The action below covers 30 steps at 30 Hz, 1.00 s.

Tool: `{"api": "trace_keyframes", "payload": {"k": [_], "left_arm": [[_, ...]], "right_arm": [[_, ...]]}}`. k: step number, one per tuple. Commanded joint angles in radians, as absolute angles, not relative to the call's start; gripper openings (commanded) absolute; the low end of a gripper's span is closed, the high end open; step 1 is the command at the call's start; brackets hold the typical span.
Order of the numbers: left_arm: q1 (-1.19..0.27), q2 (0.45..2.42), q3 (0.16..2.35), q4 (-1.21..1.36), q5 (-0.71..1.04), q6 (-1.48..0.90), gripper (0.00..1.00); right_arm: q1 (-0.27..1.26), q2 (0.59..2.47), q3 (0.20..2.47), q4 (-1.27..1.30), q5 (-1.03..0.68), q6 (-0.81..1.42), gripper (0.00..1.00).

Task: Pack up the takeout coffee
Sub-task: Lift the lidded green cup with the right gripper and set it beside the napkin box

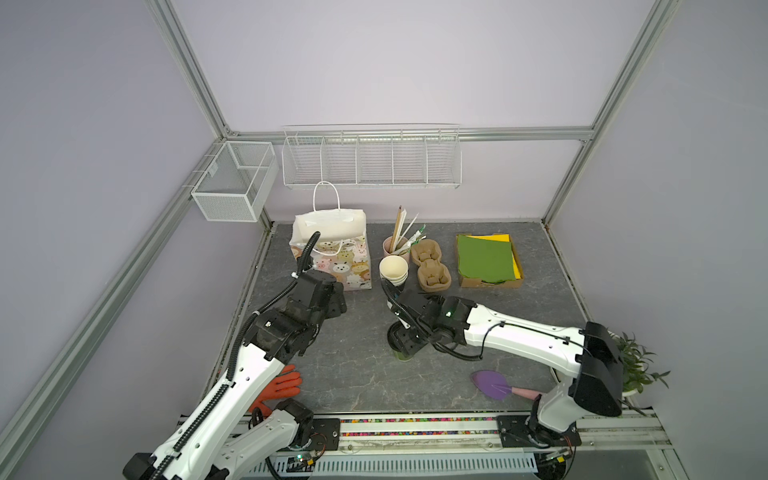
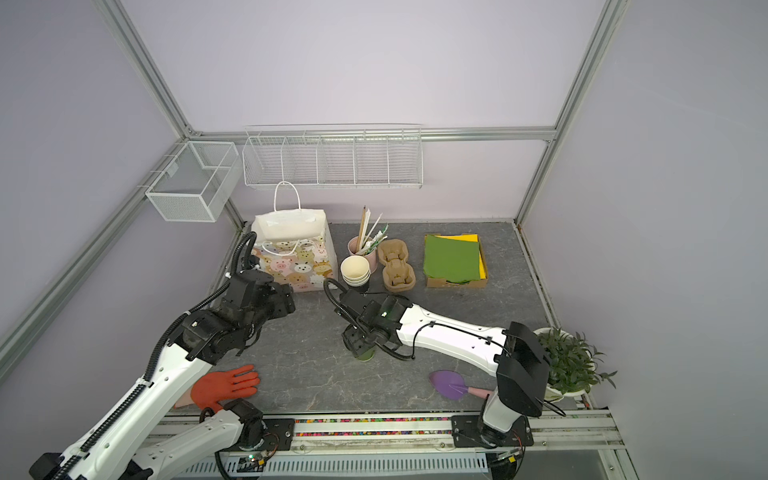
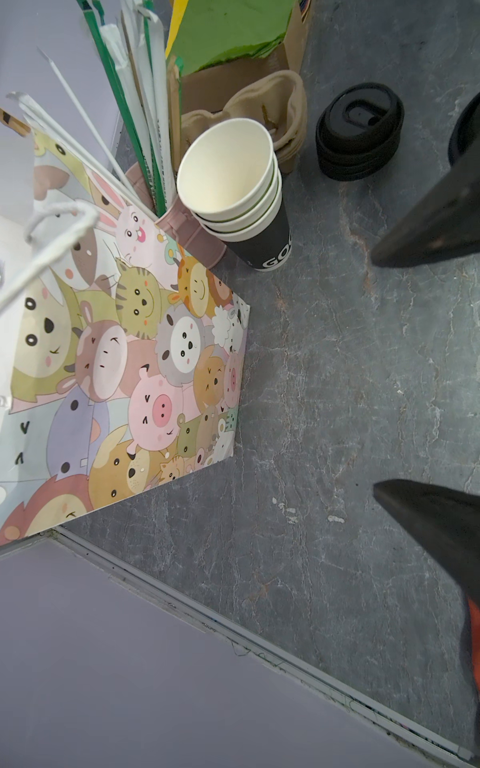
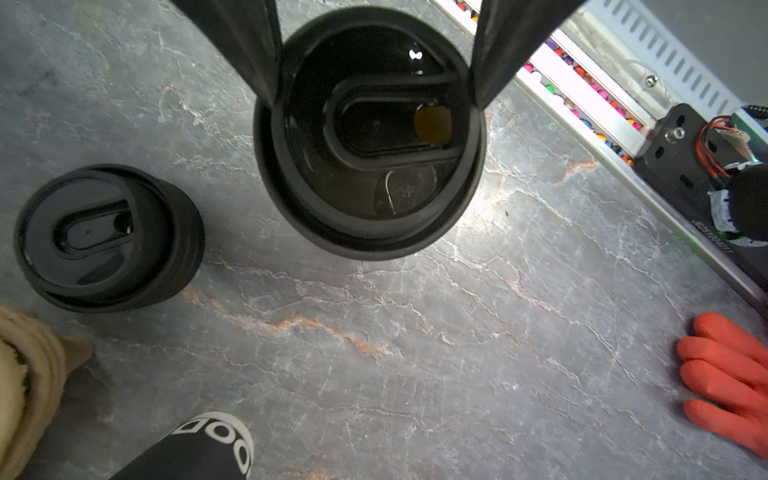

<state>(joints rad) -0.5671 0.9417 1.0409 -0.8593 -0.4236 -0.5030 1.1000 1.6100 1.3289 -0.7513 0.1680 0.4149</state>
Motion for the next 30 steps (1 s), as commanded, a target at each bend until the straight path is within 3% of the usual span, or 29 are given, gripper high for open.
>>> {"api": "trace_keyframes", "payload": {"k": [1,10,19,30], "left_arm": [[-0.560,0.941,1.029,-0.888,-0.445,-0.491,0.81],[-0.555,0.952,1.029,-0.885,-0.433,-0.477,0.81],[-0.545,0.958,1.025,-0.876,-0.392,-0.467,0.81],[-0.541,0.955,1.011,-0.874,-0.371,-0.461,0.81]], "right_arm": [[1.095,1.533,1.319,-0.793,0.207,0.426,0.67],[1.012,1.358,1.263,-0.859,0.290,0.426,0.67],[0.745,1.169,1.177,-0.914,0.321,0.401,0.67],[0.382,1.153,1.111,-0.835,0.272,0.395,0.68]]}}
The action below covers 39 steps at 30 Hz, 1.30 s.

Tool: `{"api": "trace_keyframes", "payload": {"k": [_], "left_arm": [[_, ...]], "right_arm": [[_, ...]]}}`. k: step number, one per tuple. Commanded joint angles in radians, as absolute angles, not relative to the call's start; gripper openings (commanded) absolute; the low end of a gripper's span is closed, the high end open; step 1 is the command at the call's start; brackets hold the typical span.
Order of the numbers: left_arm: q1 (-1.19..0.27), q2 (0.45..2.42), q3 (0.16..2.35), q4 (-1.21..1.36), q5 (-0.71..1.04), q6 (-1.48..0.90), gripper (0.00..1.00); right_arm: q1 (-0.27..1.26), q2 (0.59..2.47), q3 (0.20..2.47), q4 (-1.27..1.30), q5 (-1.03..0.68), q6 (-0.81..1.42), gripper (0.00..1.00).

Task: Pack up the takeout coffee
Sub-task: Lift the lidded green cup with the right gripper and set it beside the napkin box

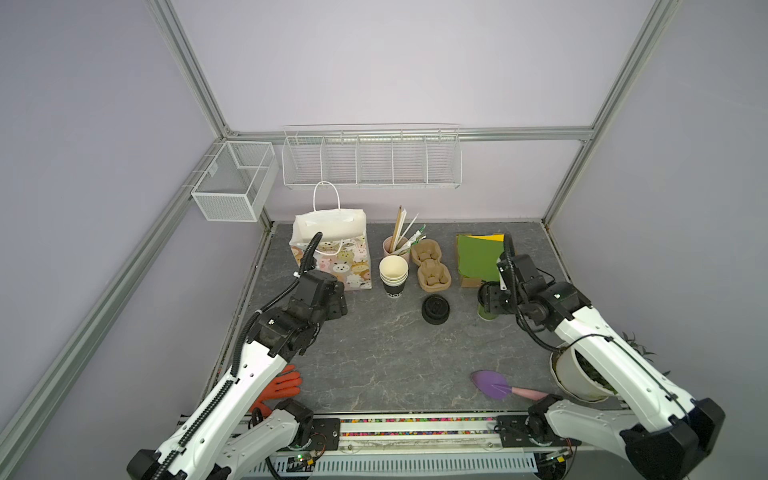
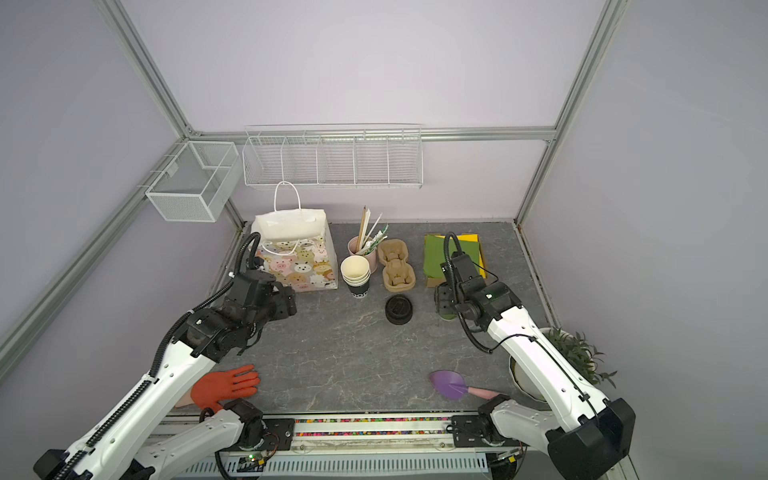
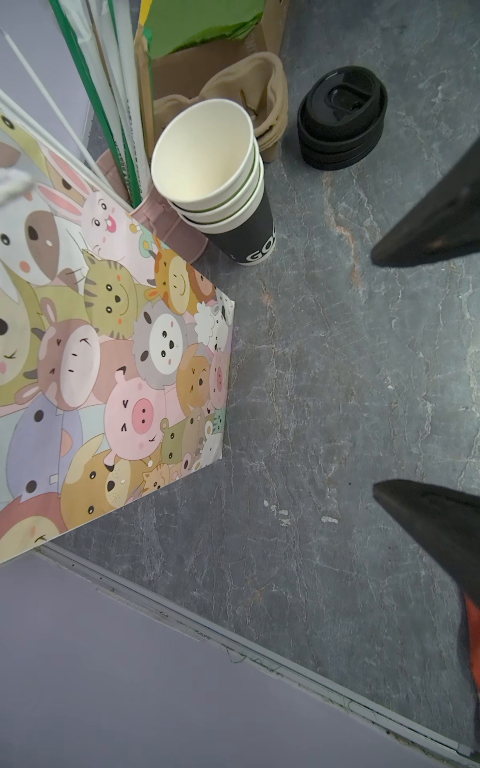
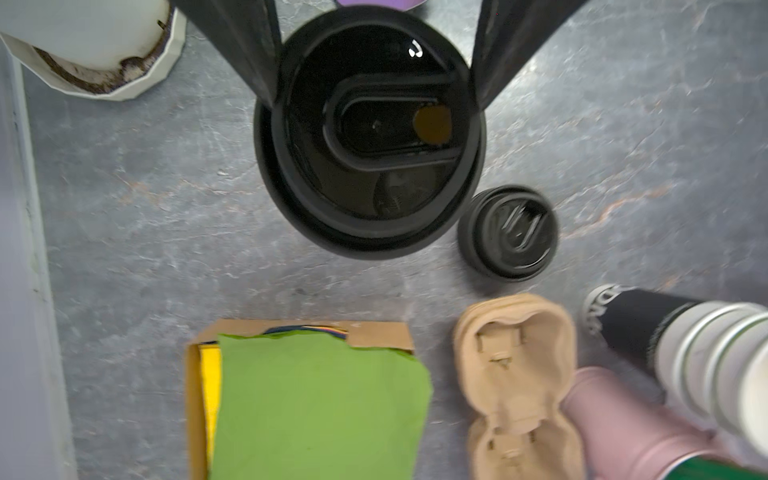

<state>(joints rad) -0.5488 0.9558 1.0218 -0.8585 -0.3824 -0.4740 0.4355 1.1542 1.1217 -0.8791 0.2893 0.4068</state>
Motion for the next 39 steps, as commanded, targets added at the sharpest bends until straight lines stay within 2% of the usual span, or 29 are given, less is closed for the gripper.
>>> {"api": "trace_keyframes", "payload": {"k": [1,8,19,27,39], "left_arm": [[-0.542,0.955,1.011,-0.873,-0.369,-0.460,0.81],[-0.541,0.957,1.008,-0.874,-0.365,-0.457,0.81],[-0.541,0.963,1.003,-0.871,-0.352,-0.451,0.81],[-0.541,0.971,1.003,-0.871,-0.350,-0.450,0.81],[-0.541,0.977,1.003,-0.873,-0.351,-0.448,0.81]], "right_arm": [[0.350,1.158,1.113,-0.824,0.270,0.396,0.68],[0.154,1.243,1.108,-0.742,0.175,0.422,0.67],[0.039,1.361,1.118,-0.661,0.147,0.455,0.67],[0.009,1.416,1.136,-0.649,0.169,0.482,0.68],[0.006,1.446,1.117,-0.635,0.175,0.482,0.76]]}}
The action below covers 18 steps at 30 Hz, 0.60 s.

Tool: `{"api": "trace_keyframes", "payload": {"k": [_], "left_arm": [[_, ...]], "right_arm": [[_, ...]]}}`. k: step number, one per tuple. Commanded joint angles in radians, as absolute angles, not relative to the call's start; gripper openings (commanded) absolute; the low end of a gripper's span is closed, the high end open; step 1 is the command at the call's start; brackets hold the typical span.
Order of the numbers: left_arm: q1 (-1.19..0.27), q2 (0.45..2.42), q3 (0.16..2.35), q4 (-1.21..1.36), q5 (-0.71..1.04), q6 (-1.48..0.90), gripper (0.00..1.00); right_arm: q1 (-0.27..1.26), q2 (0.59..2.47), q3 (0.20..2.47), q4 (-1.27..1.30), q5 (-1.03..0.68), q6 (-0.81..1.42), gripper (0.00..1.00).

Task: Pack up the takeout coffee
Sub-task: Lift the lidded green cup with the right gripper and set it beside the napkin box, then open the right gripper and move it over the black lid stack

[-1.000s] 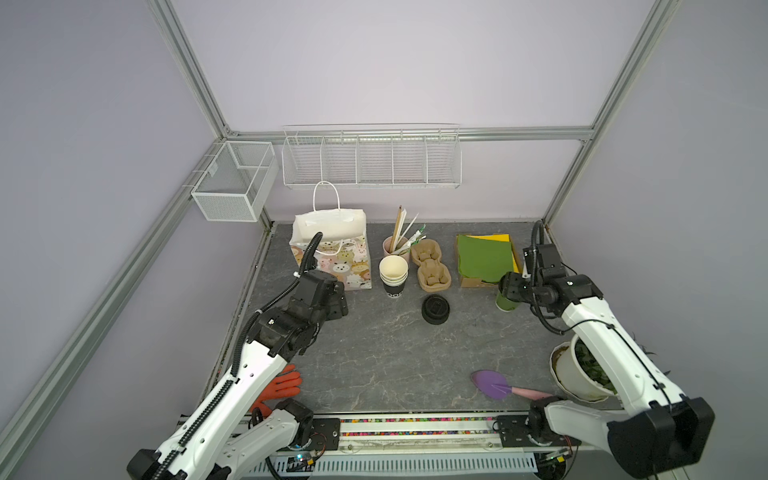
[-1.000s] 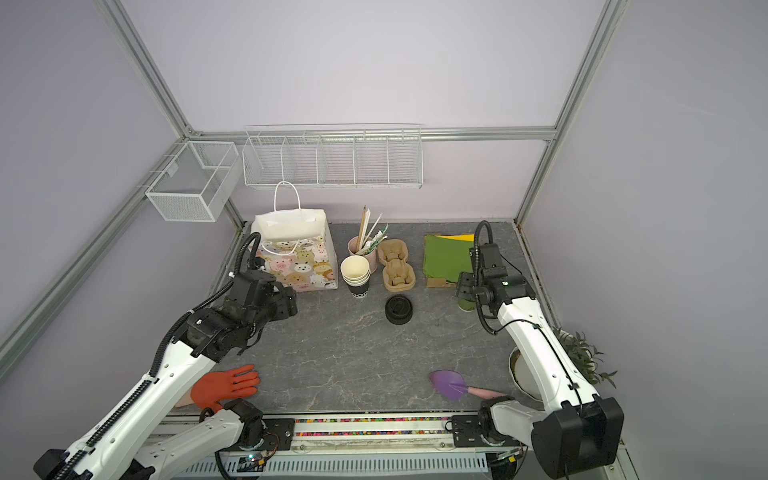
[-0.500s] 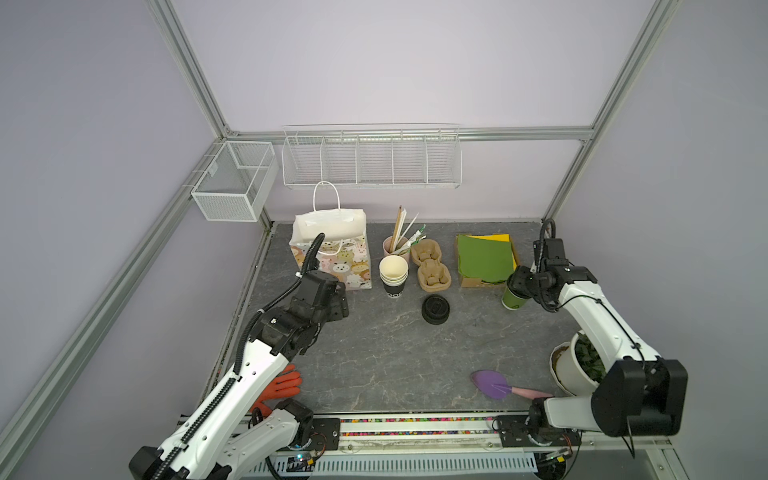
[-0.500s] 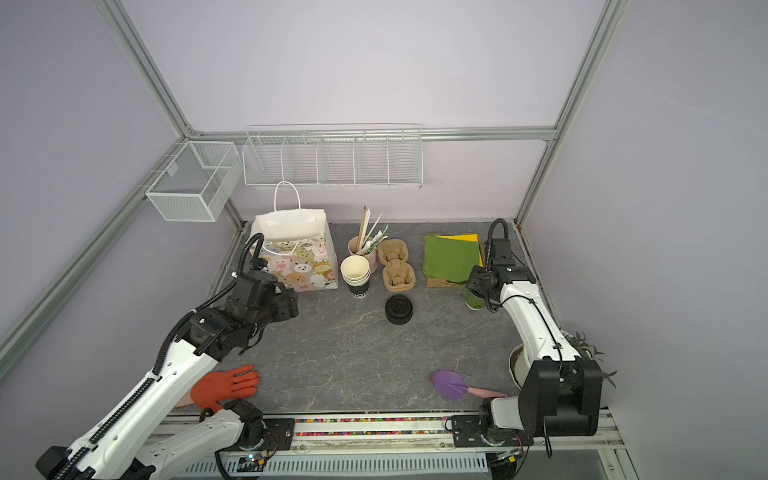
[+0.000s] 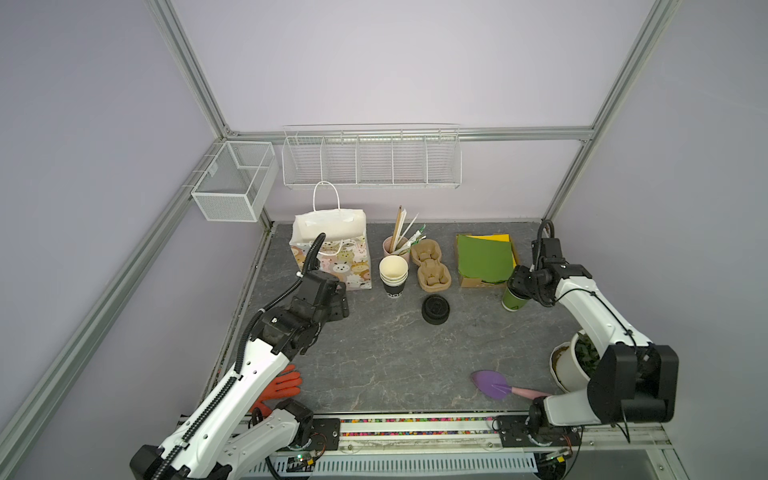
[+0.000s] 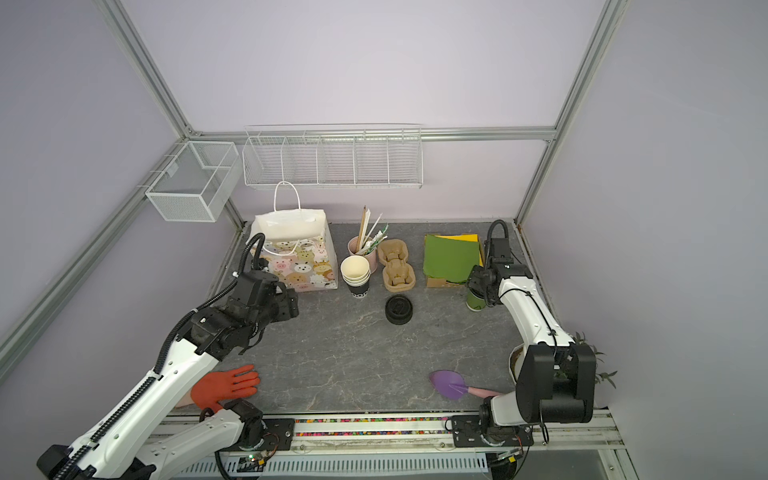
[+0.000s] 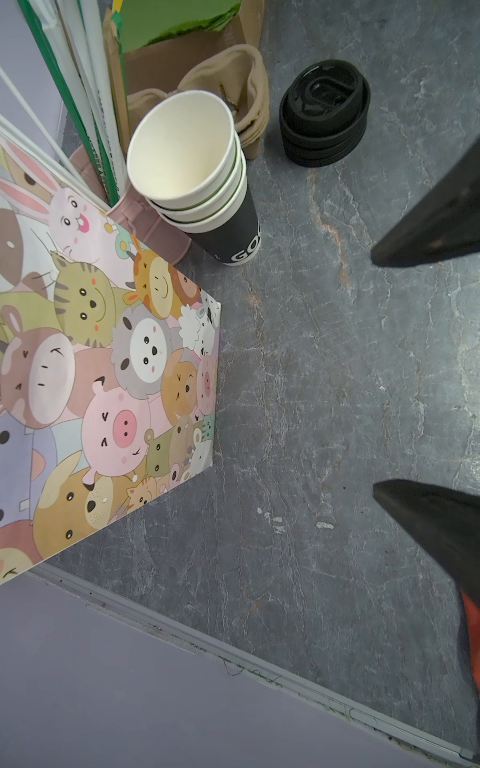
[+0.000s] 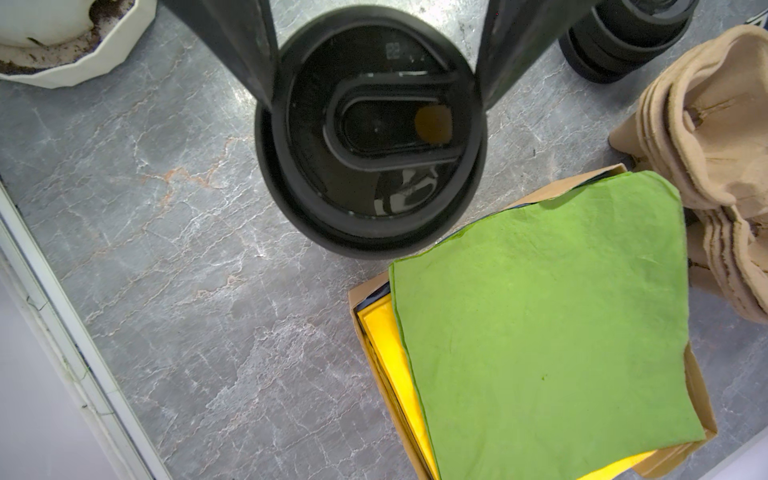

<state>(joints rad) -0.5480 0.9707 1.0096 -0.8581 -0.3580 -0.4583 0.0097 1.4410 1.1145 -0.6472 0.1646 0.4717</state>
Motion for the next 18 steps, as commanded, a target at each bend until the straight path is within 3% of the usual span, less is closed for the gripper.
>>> {"api": "trace_keyframes", "payload": {"k": [1,18], "left_arm": [[-0.542,0.975,1.003,-0.873,-0.351,-0.448,0.81],[-0.542,0.973,1.003,-0.872,-0.356,-0.447,0.81]], "right_arm": [[0.005,1.445,1.117,-0.634,0.176,0.481,0.76],[0.019,1.337,1.144,-0.658,0.193,0.476,0.79]]}}
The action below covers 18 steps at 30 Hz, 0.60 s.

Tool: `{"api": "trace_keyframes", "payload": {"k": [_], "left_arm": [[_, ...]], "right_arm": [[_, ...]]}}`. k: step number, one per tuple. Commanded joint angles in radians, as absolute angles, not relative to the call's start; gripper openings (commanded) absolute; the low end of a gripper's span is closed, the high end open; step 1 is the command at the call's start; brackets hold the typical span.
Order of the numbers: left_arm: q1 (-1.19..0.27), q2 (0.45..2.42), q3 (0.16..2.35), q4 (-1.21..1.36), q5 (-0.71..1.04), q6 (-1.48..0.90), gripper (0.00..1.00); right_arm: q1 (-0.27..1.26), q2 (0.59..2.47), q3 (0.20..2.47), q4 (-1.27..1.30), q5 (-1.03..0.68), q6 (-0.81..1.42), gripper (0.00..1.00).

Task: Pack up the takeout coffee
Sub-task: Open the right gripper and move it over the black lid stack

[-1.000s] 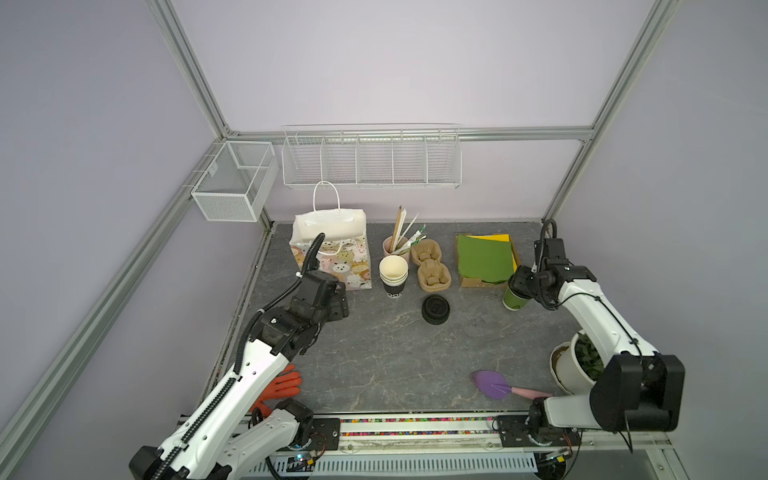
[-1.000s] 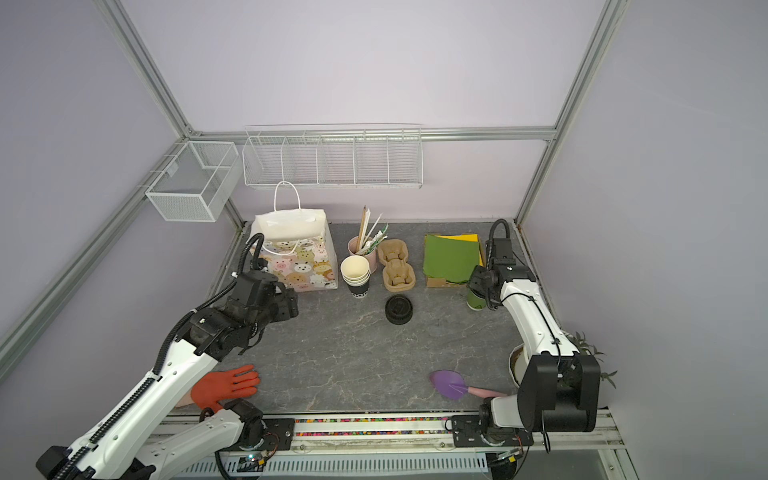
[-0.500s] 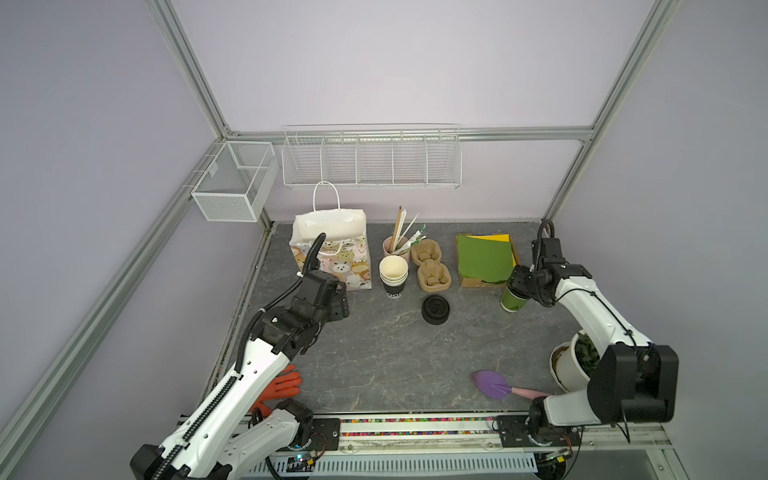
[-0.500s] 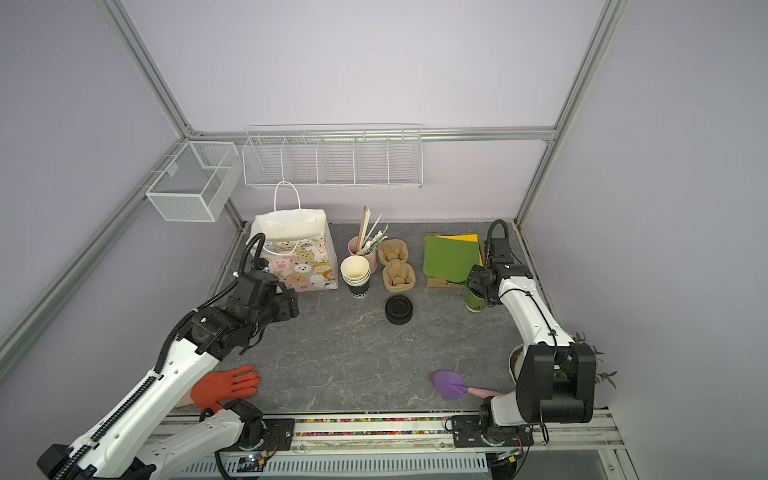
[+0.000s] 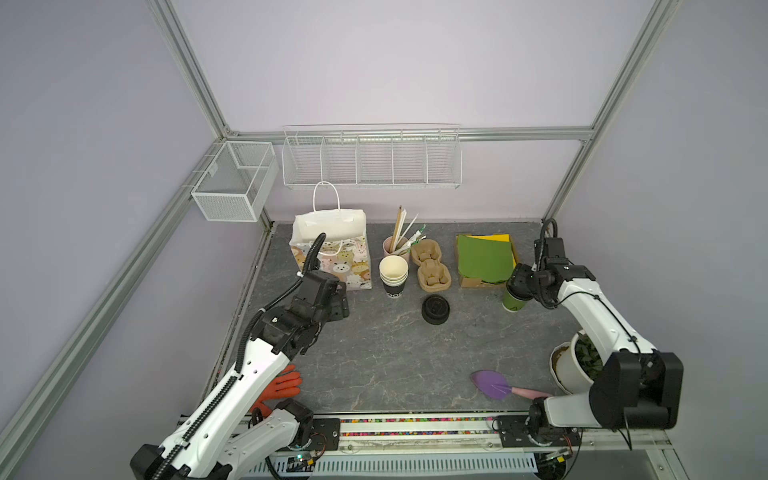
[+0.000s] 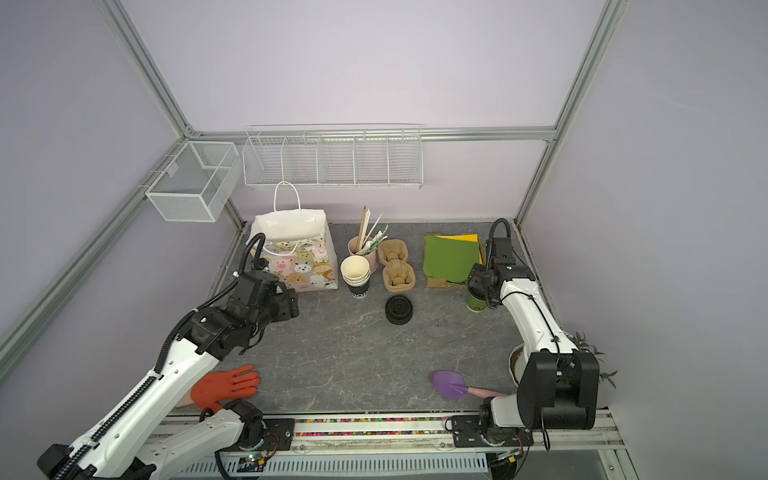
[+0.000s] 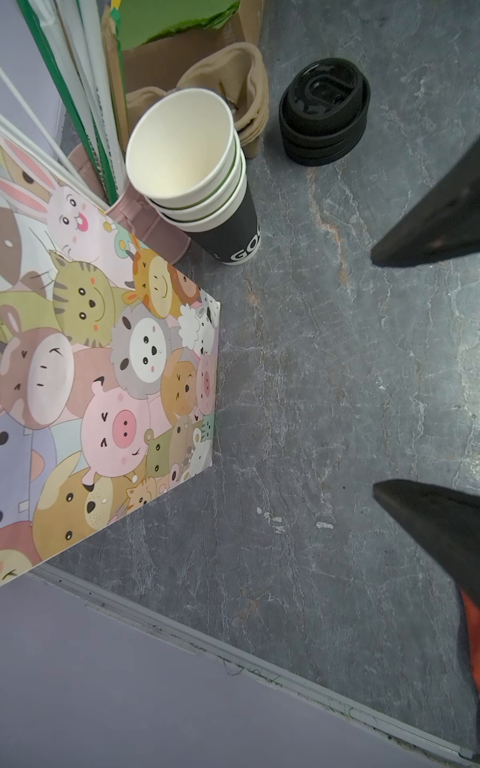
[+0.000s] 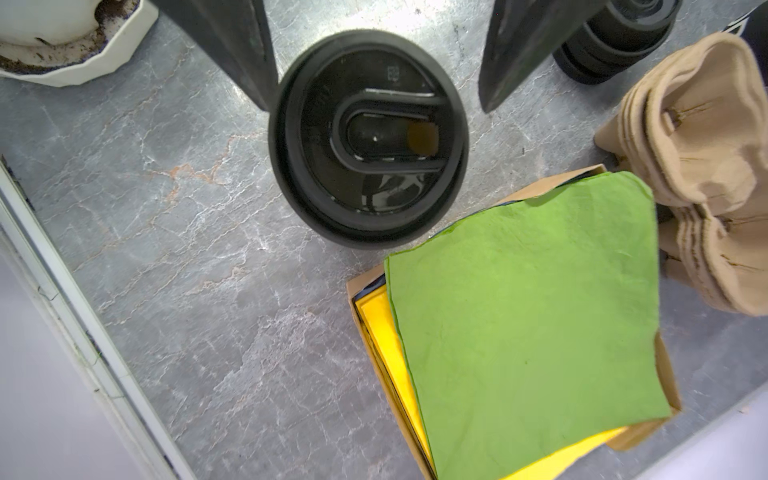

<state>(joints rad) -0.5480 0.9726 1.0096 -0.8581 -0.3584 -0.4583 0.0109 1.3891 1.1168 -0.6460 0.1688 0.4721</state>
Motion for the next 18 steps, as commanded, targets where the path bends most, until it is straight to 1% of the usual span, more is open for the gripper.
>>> {"api": "trace_keyframes", "payload": {"k": [1,3,6,9,11,15,18], "left_arm": [[-0.542,0.972,1.003,-0.873,-0.356,-0.447,0.81],[-0.541,0.968,1.003,-0.871,-0.356,-0.448,0.81],[-0.542,0.961,1.002,-0.865,-0.346,-0.449,0.81],[-0.541,0.946,0.998,-0.856,-0.341,-0.450,0.81],[-0.541,0.939,0.997,-0.854,-0.342,-0.449,0.81],[-0.541,0.938,0.998,-0.853,-0.347,-0.448,0.81],[-0.542,0.942,0.999,-0.856,-0.348,-0.447,0.81]], "right_arm": [[0.027,1.323,1.145,-0.662,0.203,0.473,0.79],[0.050,1.295,1.150,-0.670,0.213,0.463,0.79],[0.132,1.250,1.155,-0.671,0.223,0.445,0.79],[0.229,1.235,1.148,-0.669,0.164,0.460,0.79],[0.302,1.238,1.123,-0.658,0.143,0.481,0.79],[0.463,1.285,1.090,-0.623,0.191,0.510,0.78],[0.550,1.327,1.082,-0.598,0.212,0.533,0.77]]}}
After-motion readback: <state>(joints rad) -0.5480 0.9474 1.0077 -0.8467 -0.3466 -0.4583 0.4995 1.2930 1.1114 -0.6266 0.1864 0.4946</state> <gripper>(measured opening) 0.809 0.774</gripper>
